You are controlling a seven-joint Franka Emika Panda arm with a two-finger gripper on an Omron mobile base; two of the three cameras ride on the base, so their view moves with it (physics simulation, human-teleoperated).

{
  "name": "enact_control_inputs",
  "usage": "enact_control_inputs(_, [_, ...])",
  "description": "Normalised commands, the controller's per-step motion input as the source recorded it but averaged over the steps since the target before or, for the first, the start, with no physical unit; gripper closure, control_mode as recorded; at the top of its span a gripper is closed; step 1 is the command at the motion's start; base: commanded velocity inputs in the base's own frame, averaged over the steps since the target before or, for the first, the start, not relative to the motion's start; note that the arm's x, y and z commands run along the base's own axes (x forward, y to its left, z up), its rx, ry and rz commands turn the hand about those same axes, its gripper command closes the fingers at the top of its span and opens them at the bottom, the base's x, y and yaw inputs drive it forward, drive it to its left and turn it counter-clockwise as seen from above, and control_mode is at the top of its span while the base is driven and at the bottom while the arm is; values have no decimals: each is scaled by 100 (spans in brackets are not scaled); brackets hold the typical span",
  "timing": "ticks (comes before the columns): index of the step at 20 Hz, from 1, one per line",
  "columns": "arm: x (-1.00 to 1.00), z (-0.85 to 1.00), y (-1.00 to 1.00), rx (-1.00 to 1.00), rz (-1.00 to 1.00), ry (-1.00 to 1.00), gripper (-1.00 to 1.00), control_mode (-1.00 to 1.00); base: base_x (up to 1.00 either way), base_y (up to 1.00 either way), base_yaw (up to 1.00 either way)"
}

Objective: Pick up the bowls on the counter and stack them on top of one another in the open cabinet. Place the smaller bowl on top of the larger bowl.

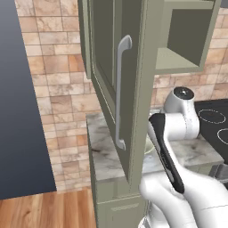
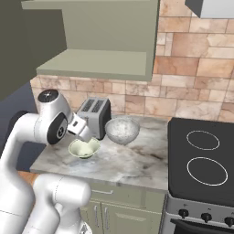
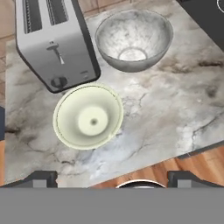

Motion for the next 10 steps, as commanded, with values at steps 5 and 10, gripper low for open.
enact_control_inputs(5, [0, -28, -18, 9, -6, -6, -100, -100, 0, 0, 0])
enact_control_inputs(10, [0, -26, -17, 8, -7, -2, -100, -100, 0, 0, 0])
